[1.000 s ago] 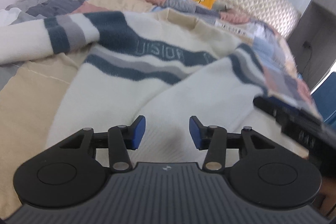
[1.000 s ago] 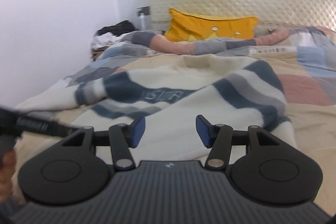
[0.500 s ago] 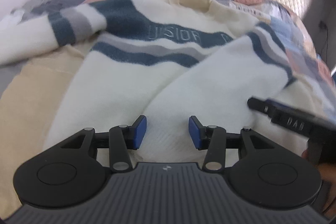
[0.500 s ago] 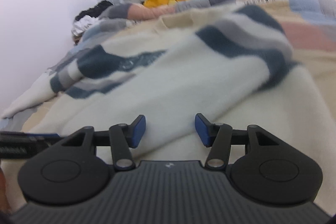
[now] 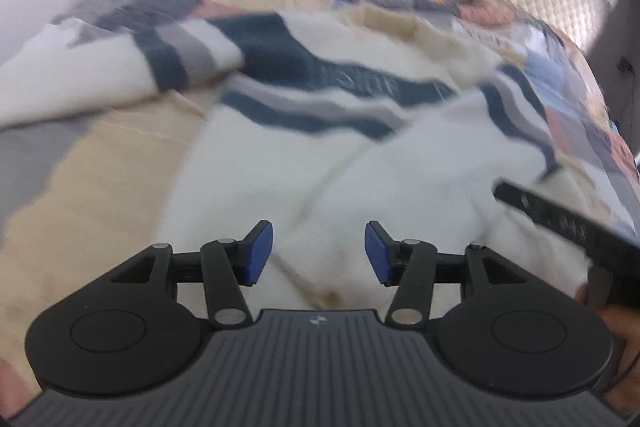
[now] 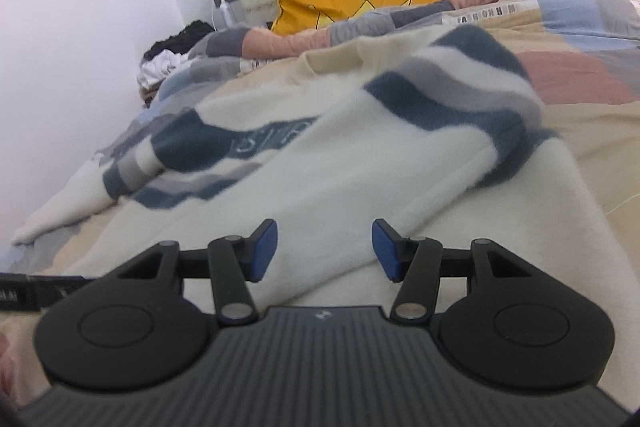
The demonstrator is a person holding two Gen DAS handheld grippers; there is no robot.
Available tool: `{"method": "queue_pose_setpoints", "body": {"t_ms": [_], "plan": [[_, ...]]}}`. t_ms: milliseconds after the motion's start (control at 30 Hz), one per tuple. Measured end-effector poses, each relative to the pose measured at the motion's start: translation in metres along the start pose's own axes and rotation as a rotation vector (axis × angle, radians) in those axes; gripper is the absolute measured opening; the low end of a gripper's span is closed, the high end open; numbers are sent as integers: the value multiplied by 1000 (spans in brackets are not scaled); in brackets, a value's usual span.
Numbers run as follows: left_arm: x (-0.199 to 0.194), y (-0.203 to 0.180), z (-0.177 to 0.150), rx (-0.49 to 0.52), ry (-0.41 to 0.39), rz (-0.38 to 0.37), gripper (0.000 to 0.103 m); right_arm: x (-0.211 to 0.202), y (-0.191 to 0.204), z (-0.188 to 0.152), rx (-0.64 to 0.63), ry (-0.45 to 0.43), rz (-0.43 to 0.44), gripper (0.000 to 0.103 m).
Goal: Fold large clothes
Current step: 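Move the left gripper to the cuff of the other sleeve, then grasp the other sleeve cuff with the left gripper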
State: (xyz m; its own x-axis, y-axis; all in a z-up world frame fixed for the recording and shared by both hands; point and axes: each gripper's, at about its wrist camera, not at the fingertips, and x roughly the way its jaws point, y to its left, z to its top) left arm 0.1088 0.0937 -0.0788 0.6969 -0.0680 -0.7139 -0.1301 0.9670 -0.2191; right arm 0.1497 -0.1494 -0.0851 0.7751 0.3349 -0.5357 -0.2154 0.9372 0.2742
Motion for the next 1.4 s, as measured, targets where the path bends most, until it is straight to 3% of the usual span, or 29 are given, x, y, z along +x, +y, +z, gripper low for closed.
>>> {"method": "queue_pose_setpoints", "body": {"t_ms": [200, 400, 467, 567, 633, 867, 1000, 1233, 1300, 1400], "plan": [[-36, 53, 47, -145, -44, 58, 62, -14, 13, 4, -15, -54, 31, 55], [-62, 114, 83, -305, -102, 181, 66, -27, 26, 6, -51, -86, 62, 55], [-66, 136, 90, -402, -116, 218, 66, -29, 28, 5, -49, -78, 64, 55], [-65, 169, 89, -611, -107, 180, 67, -32, 26, 5, -1, -69, 73, 55], [-60, 182, 86, -696, -102, 174, 67, -34, 25, 5, 43, -72, 74, 56], [-42, 203, 91, -792, -105, 220, 67, -34, 31, 4, 58, -65, 86, 56], [-12, 216, 83, -880, -75, 215, 67, -25, 33, 0, 47, -25, 70, 56], [18, 244, 77, -914, -67, 222, 67, -17, 28, -3, 67, 45, 14, 56], [24, 259, 70, -993, -86, 215, 67, -12, 27, -3, 35, 62, -32, 56], [31, 275, 57, -1087, -131, 173, 67, -5, 16, -1, 83, 83, -36, 56]]}}
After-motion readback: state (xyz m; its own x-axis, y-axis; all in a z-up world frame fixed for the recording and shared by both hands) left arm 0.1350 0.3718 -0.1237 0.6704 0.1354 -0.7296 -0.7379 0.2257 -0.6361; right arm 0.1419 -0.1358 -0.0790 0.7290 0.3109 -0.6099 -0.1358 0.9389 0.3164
